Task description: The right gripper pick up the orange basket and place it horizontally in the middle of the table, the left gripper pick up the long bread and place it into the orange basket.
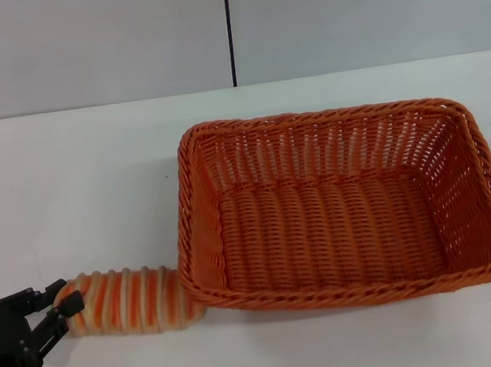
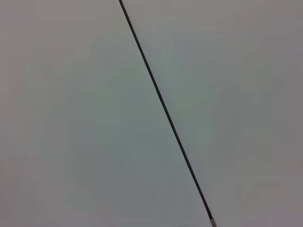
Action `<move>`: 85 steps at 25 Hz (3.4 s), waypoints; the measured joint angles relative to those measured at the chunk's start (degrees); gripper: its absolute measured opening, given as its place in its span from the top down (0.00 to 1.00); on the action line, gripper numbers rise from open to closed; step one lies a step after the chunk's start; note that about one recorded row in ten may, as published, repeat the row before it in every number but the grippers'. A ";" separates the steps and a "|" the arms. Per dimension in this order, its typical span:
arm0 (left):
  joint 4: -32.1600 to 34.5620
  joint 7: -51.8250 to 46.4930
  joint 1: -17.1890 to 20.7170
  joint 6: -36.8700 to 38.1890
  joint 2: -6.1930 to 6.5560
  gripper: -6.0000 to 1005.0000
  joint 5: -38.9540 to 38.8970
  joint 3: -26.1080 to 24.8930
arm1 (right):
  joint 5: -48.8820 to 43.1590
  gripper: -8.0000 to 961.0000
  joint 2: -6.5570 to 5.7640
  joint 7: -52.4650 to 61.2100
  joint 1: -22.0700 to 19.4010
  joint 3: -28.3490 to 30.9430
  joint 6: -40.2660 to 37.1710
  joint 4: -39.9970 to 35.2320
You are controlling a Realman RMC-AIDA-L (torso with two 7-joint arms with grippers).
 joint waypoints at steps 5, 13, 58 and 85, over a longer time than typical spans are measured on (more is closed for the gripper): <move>0.00 0.01 -0.07 0.35 0.05 0.74 0.00 -0.41 | 0.00 0.61 0.00 0.00 0.10 0.00 0.00 0.00; 0.00 0.01 -0.08 0.83 0.14 0.83 0.00 -0.39 | 0.00 0.61 0.00 0.00 0.18 0.00 -0.30 0.00; -11.13 0.52 -18.79 10.12 -2.29 0.86 -1.67 0.16 | 0.23 0.61 0.18 -0.40 0.06 -0.43 -0.08 2.13; -14.97 7.82 -10.46 9.88 -2.13 0.15 -16.48 -12.86 | 0.09 0.61 0.18 -0.48 0.61 -0.23 -0.54 2.11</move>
